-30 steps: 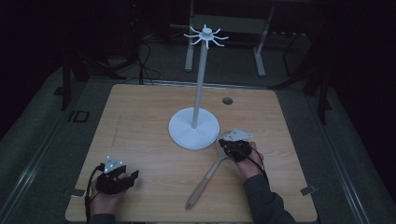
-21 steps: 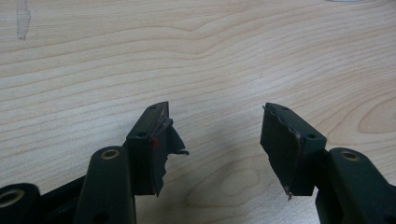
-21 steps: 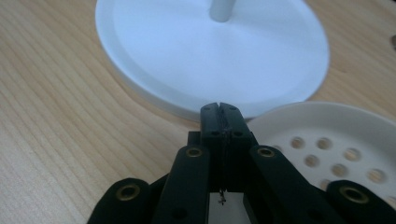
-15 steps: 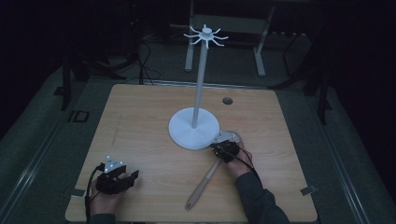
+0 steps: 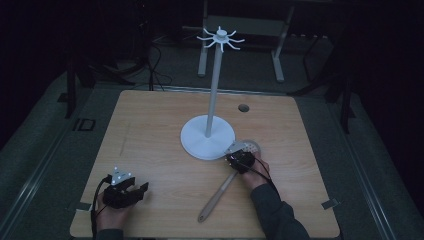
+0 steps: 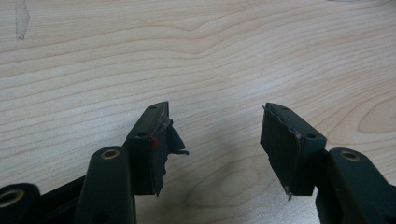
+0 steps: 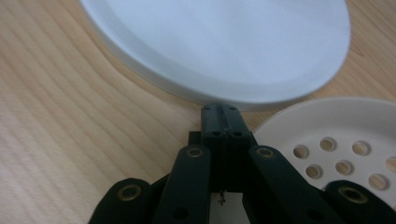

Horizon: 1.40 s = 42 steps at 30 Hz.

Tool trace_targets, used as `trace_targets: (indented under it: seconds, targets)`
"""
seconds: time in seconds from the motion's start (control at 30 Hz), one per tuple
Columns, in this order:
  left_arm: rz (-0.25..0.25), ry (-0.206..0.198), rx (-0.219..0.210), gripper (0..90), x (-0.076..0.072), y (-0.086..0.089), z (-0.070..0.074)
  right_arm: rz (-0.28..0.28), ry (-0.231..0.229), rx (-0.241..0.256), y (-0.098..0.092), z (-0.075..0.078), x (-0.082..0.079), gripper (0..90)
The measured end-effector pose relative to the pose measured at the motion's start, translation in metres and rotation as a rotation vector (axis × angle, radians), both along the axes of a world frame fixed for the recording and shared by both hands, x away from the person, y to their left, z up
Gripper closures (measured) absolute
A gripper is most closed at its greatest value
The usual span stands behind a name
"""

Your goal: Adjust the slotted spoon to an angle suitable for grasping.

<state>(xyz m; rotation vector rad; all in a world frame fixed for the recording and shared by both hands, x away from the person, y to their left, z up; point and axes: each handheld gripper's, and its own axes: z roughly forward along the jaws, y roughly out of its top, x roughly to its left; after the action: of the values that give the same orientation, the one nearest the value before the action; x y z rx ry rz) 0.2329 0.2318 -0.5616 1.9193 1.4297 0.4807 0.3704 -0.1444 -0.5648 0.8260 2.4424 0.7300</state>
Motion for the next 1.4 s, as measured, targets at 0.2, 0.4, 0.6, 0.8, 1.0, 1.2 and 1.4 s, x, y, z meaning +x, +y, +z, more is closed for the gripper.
trace_targets:
  seconds: [0.2,0.4,0.6,0.8,1.0,1.2,1.4]
  targets:
    - [0.005,-0.001,-0.003,43.1,0.000,0.001,0.000,-0.050,0.013,-0.013,-0.011,0.001,0.005,90.0]
    - [0.006,-0.002,-0.004,43.1,0.000,0.001,0.000,-0.115,0.014,-0.044,-0.028,0.003,0.008,90.0]
    - [0.007,-0.002,-0.003,43.1,0.000,0.001,0.000,-0.193,0.029,-0.067,-0.054,0.004,0.008,90.0]
    - [0.005,-0.001,-0.002,43.1,0.000,0.000,0.000,-0.264,0.060,-0.050,-0.085,0.006,0.003,90.0]
    - [0.006,-0.001,-0.002,43.1,0.000,0.000,0.000,-0.284,0.088,-0.045,-0.103,0.008,-0.007,90.0]
    - [0.008,-0.001,-0.004,43.1,0.000,0.001,0.000,-0.289,0.147,-0.036,-0.108,0.012,-0.015,90.0]
    - [0.007,-0.001,-0.002,43.1,0.000,0.000,0.000,-0.292,0.200,-0.012,-0.112,0.018,-0.026,90.0]
